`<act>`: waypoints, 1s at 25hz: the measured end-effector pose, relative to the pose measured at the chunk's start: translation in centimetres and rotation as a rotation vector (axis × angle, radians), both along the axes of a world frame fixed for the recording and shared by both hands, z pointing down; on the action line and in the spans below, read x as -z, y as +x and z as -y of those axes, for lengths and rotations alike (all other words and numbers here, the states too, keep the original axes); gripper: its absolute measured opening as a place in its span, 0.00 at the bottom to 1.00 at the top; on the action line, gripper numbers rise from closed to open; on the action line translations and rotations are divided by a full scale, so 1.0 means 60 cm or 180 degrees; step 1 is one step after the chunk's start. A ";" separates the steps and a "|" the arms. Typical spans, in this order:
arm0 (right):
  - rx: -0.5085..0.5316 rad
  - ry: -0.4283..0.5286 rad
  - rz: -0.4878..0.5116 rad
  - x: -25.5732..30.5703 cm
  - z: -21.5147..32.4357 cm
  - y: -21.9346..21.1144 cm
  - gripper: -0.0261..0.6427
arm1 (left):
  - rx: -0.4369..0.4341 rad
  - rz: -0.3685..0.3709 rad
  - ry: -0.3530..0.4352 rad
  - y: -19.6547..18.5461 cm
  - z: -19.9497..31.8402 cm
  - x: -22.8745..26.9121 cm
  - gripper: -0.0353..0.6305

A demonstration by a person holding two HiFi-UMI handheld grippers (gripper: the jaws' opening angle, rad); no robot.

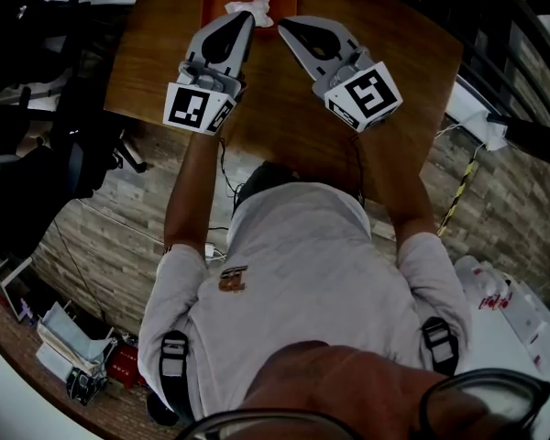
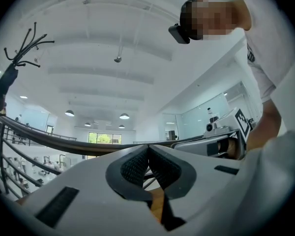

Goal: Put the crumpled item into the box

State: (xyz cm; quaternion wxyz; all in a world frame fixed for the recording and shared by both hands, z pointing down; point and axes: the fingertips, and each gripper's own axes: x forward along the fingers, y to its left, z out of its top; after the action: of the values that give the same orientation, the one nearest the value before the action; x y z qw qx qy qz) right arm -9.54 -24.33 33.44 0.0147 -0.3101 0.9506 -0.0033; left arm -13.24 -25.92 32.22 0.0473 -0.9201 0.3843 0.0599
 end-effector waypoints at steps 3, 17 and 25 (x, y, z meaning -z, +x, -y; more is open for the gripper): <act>0.0003 0.0089 0.0026 0.016 -0.025 0.000 0.09 | -0.0069 -0.0026 0.0009 0.006 -0.030 0.012 0.08; -0.0101 0.0207 0.0226 0.044 -0.102 0.017 0.09 | -0.0251 -0.0202 0.0039 0.003 -0.121 0.041 0.08; -0.0093 0.0241 0.0218 0.046 -0.131 0.009 0.09 | -0.0308 -0.0158 0.0063 0.010 -0.144 0.041 0.08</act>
State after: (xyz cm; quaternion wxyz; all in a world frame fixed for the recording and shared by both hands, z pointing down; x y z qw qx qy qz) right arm -9.01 -16.47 30.66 0.0589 -0.3229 0.9443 0.0222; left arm -12.66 -17.26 29.74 0.0439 -0.9353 0.3397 0.0887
